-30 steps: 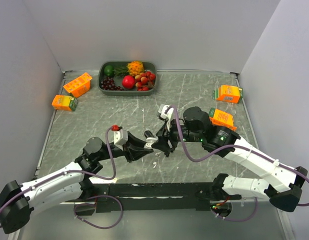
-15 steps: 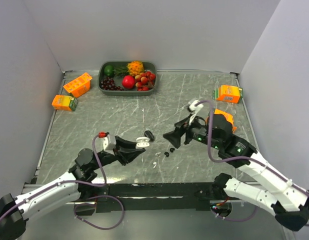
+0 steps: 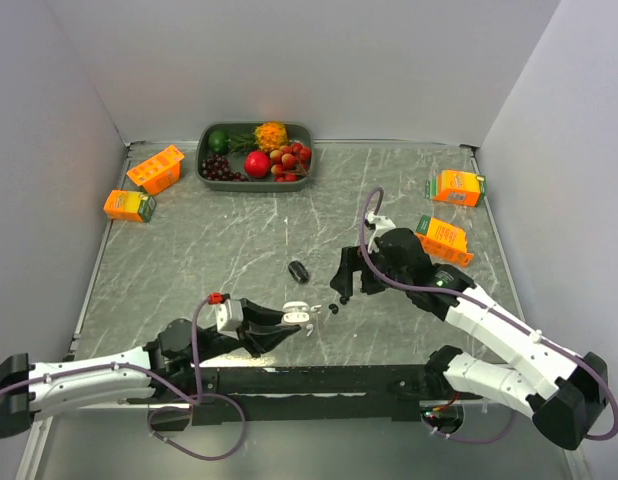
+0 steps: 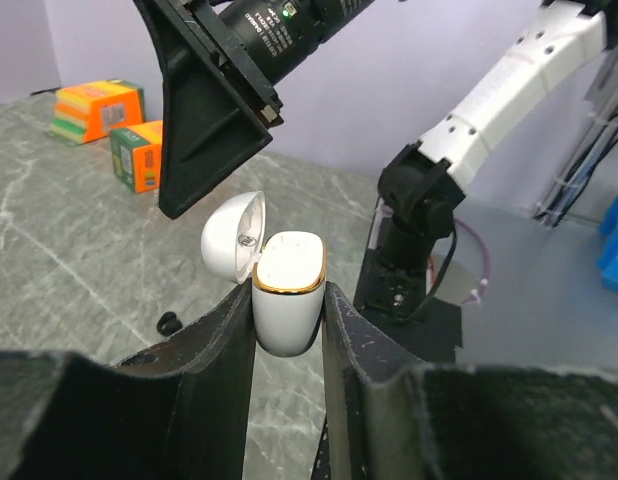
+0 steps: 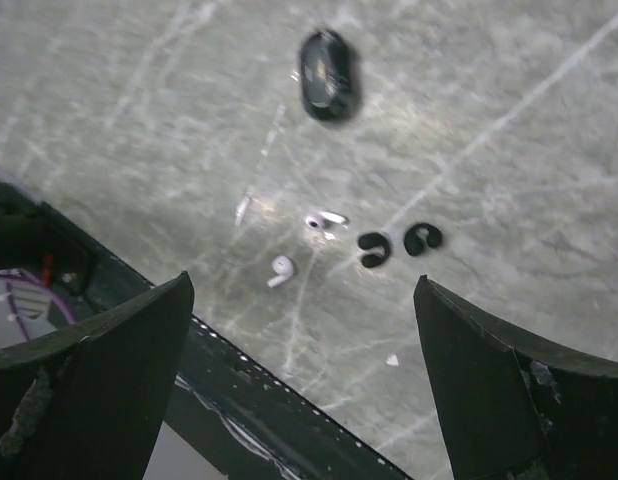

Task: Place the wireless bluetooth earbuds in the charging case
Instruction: Adjust the charging case, then pick up the earbud from the center of the board.

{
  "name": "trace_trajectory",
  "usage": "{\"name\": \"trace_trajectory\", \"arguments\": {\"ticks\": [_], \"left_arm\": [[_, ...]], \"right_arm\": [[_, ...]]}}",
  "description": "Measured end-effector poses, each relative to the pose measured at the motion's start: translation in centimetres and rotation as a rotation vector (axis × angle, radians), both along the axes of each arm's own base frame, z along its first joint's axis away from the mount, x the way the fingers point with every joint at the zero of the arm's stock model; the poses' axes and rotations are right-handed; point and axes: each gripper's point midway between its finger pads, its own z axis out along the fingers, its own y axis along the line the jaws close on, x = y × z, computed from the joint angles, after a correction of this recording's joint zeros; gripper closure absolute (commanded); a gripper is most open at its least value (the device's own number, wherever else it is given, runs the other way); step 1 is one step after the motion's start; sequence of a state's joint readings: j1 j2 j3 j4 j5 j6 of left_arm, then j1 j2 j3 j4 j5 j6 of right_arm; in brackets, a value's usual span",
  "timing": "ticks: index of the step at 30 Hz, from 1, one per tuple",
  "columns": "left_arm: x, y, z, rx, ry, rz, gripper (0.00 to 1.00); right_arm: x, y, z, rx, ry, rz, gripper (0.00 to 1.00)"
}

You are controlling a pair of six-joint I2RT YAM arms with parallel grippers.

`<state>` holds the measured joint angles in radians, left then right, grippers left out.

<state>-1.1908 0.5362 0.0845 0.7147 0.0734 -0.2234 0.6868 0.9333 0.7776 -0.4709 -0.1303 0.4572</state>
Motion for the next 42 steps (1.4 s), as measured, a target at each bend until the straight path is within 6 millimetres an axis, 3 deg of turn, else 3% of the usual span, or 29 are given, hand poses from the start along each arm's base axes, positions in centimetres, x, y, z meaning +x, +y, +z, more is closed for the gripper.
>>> {"name": "trace_trajectory", "arguments": {"ticks": [3,6,12,18,23,31,42], "left_arm": [[0.2,-0.1,-0.8,0.021,0.000,0.039,0.99],[0.8,0.3,-1.0,0.018,0.003,0.080,0.99],[1.4,1.6,0.3,-0.041,0.006,0.140,0.99],[1.4,2.2,0.5,-0.055,0.023,0.156,0.99],[1.7,2.7,0.7,-0.067,0.034,0.181,0.99],[2.1,3.4,1.1,-0.088,0.045,0.217,0.99],[2.0,3.8,0.8,-0.077,0.050,0.218,0.99]], "right_arm": [[0.3,-0.4,-1.0,-0.025,0.028,-0.042,0.01],[0.3,-1.0,-1.9,-0.022,0.035,-0.081,0.24],[-0.8,-2.4,-6.5,-0.028,0.152,-0.132,0.32],[-2.5,0.9,-7.4,-0.166,0.117,0.077,0.32],[-1.6,3.5,-7.3,-0.239,0.066,0.202,0.32],[-1.0,4.3,-10.1,-0.344,0.072,0.298,0.37],[0.0,6.4,-11.7,-0.354,0.086,0.341,0.44]]}}
